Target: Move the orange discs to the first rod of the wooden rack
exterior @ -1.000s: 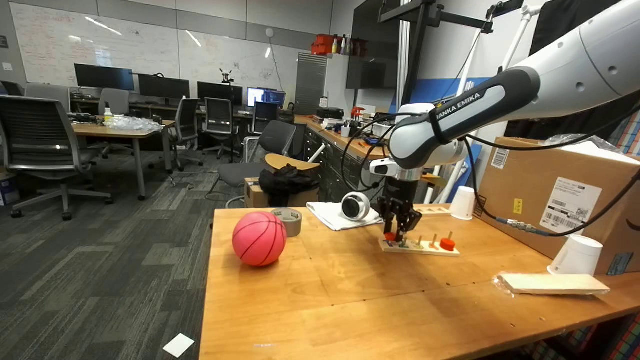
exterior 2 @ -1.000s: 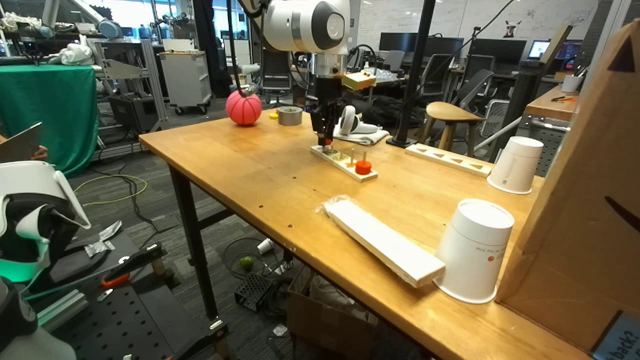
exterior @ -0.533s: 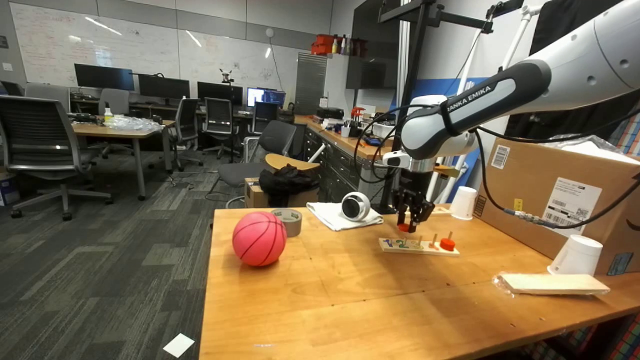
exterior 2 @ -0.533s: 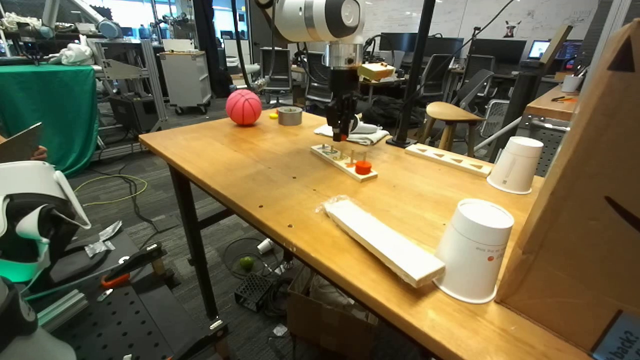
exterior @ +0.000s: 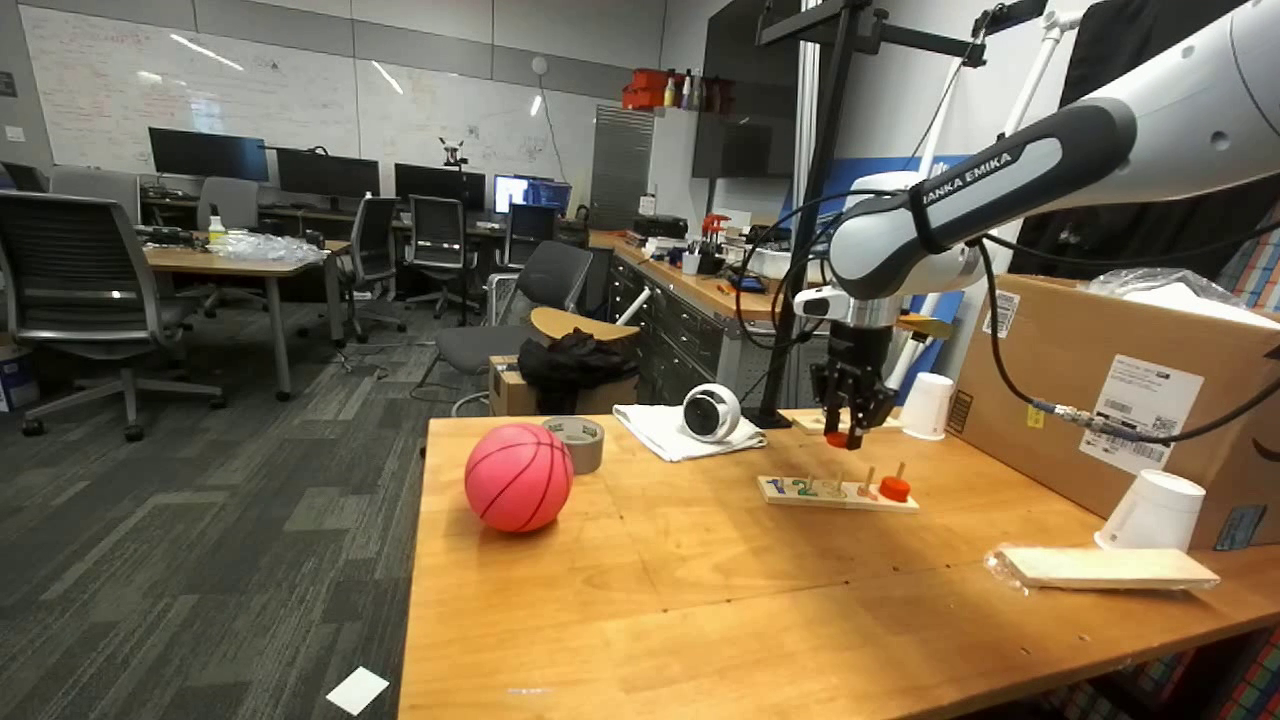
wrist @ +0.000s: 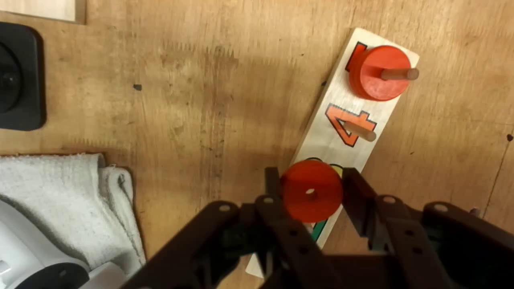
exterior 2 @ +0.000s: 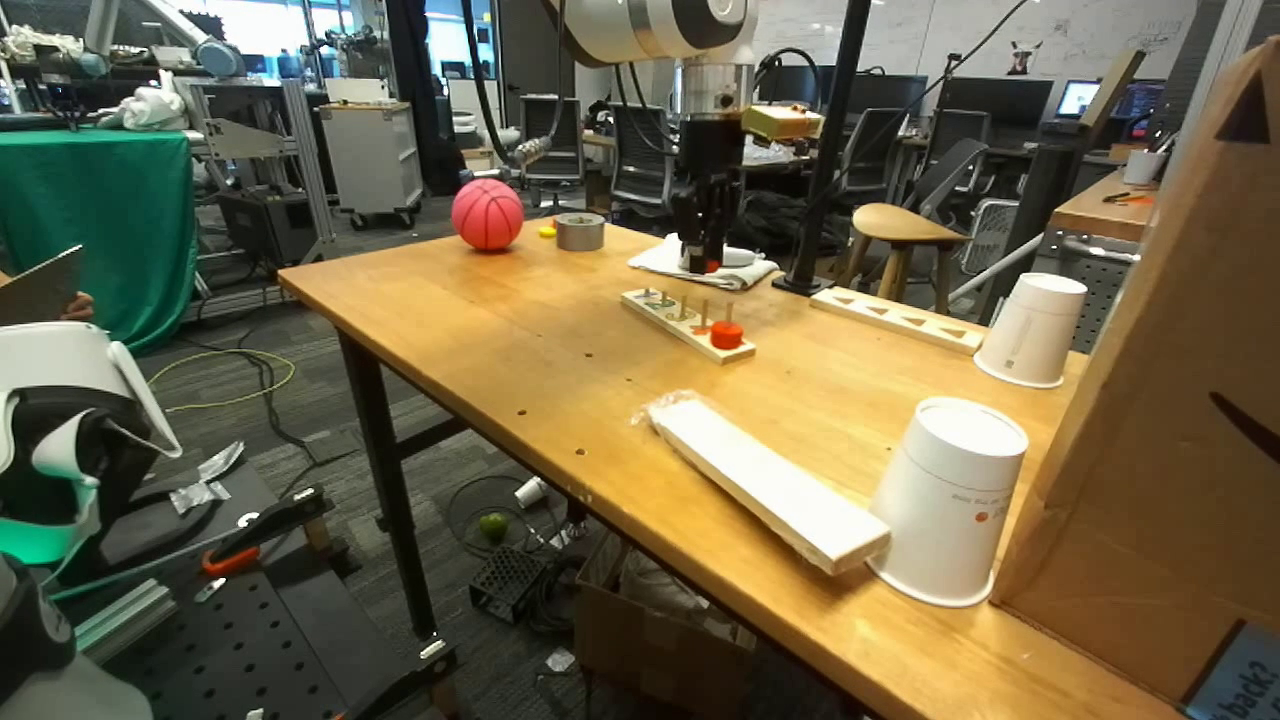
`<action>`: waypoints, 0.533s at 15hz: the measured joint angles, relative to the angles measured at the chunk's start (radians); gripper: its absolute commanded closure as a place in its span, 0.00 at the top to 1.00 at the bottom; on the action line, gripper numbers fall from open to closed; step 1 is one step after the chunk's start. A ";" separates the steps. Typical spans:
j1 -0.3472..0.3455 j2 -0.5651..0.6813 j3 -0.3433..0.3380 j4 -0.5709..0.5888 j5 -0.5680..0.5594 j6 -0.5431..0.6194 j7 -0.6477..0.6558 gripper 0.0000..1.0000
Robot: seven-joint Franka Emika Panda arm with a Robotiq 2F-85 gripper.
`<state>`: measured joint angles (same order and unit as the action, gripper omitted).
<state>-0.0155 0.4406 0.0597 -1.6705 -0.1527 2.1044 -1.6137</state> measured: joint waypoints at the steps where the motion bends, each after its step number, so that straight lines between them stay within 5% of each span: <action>1: -0.003 -0.005 -0.003 -0.001 0.000 -0.003 0.000 0.17; 8: -0.013 -0.031 -0.015 -0.029 0.000 -0.007 0.003 0.17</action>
<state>-0.0288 0.4096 0.0449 -1.6993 -0.1527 2.0977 -1.6107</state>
